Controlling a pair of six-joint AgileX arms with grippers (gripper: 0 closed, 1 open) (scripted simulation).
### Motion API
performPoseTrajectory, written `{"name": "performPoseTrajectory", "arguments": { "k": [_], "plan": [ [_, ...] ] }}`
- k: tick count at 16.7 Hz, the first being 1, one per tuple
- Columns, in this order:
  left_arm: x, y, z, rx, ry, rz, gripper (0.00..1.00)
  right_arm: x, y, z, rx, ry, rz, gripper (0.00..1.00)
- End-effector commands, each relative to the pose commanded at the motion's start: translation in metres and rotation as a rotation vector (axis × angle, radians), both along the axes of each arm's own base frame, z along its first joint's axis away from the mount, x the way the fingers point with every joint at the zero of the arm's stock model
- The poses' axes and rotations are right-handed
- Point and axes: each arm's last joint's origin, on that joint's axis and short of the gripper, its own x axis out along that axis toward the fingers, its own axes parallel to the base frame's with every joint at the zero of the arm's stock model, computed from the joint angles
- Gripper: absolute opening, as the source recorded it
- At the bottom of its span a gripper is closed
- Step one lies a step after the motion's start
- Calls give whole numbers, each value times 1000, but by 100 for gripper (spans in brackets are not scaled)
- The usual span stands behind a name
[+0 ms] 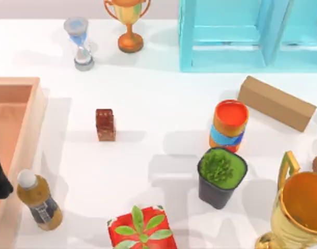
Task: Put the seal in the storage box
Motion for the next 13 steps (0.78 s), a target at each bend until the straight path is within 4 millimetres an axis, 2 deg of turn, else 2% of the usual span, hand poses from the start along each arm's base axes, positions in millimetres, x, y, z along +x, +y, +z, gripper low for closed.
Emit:
{"name": "performPoseTrajectory", "arguments": {
  "k": [3,6,10,13],
  "plan": [
    [0,0,2,-2,4,-3,100,0,0,0,0,0,0,100],
    [0,-2,16,-20,44,-26,100,0,0,0,0,0,0,100],
    [6,-8,58,-64,188,-73,100,0,0,0,0,0,0,100],
    [25,-15,98,-98,357,-105,100,0,0,0,0,0,0,100]
  ]
}}
